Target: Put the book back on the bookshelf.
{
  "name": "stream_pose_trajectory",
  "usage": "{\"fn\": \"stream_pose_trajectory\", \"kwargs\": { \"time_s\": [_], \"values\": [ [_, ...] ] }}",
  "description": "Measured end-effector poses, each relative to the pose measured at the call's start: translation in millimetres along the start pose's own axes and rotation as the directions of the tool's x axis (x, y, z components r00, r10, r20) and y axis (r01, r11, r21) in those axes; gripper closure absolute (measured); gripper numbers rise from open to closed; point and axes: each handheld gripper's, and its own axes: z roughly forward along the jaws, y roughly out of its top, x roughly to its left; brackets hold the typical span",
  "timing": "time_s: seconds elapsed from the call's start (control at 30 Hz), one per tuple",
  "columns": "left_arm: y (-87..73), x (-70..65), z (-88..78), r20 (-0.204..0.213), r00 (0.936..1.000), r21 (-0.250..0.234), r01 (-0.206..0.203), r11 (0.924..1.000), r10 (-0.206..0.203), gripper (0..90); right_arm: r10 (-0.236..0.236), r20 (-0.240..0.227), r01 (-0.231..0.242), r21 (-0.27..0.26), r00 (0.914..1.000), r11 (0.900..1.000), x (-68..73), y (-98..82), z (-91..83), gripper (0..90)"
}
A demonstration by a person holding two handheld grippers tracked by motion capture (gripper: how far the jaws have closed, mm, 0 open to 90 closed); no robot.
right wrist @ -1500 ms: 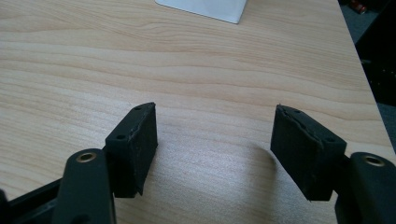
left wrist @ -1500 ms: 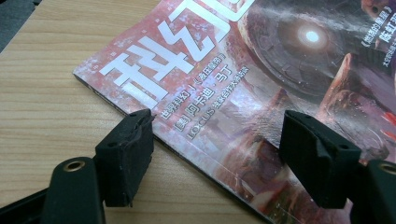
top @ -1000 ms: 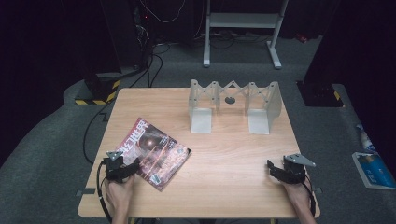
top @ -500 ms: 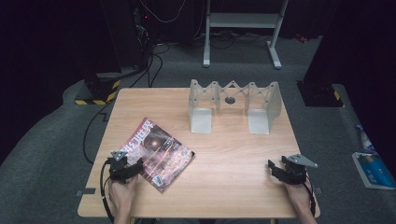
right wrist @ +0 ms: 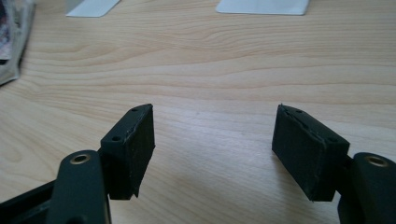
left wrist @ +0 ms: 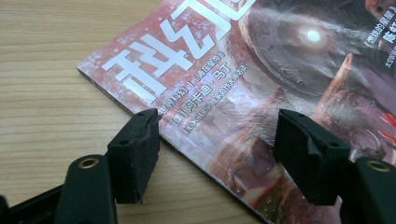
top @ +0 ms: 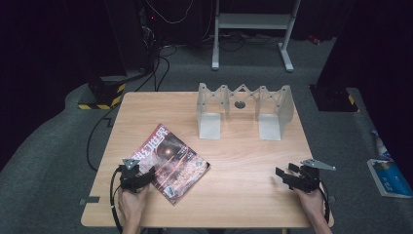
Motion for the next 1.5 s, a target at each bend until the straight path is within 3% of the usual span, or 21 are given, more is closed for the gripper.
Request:
{"fn": "stream_pose_trajectory", "kwargs": {
  "time_s": [0.17,0.23,0.37,0.5,0.53,0.6,0.73,0.83,1.07,1.23,1.27,1.5],
  "values": [
    [-1.4,-4.3,-0.5,0.012,0.9999,-0.002,-0.008,1.0,0.008,31.1,0.012,-0.059,-0.011,0.006,0.9982,1.0,2.5,2.8,2.5,29.6],
    [-1.7,-6.3,-0.7,0.014,0.9998,-0.003,-0.011,0.9999,0.011,31.2,0.001,-0.106,-0.001,-0.002,0.9943,1.0,5.0,3.9,4.1,29.3],
    [-2.4,-11.7,-1.8,0.005,0.9995,-0.008,-0.031,0.9995,0.031,33.0,-0.011,-0.156,0.01,-0.012,0.9877,1.0,11.8,7.1,8.3,28.5],
    [-3.0,-18.3,-3.4,-0.021,0.9985,-0.013,-0.052,0.9986,0.051,35.7,-0.022,-0.242,0.013,-0.036,0.9701,0.999,19.5,10.9,12.9,29.3],
    [-3.1,-18.5,-3.6,-0.018,0.9982,-0.011,-0.057,0.9983,0.057,35.9,-0.037,-0.26,0.034,-0.019,0.9649,0.999,26.5,14.0,16.6,29.5],
    [-4.1,-19.5,-3.5,-0.015,0.9985,-0.018,-0.054,0.9984,0.054,36.0,-0.061,-0.267,0.06,-0.012,0.9617,0.998,30.2,15.8,19.7,30.2],
    [-5.3,-21.4,-3.9,-0.006,0.9979,-0.022,-0.064,0.9977,0.064,35.9,-0.118,-0.282,0.132,0.03,0.9522,0.991,52.3,22.4,32.5,33.3],
    [-6.1,-24.3,-4.1,0.002,0.9979,-0.025,-0.065,0.9976,0.065,35.8,-0.167,-0.294,0.192,0.058,0.9412,0.98,69.3,24.6,45.9,34.2],
    [-8.3,-29.8,-4.9,0.018,0.9974,-0.029,-0.069,0.9972,0.069,35.8,-0.228,-0.328,0.27,0.09,0.9167,0.959,101.8,24.8,67.1,39.5],
    [-9.4,-30.1,-5.4,0.021,0.9979,-0.028,-0.06,0.9978,0.061,36.0,-0.26,-0.344,0.308,0.095,0.9025,0.947,122.4,25.8,79.3,42.9],
    [-9.6,-30.3,-5.3,0.022,0.9983,-0.031,-0.054,0.9981,0.054,36.0,-0.271,-0.353,0.322,0.095,0.8956,0.942,131.4,28.8,84.1,44.0],
    [-10.0,-30.3,-6.0,0.023,0.9984,-0.027,-0.05,0.9984,0.051,36.4,-0.292,-0.374,0.347,0.088,0.8803,0.934,156.2,44.0,99.8,44.8]
  ]
}}
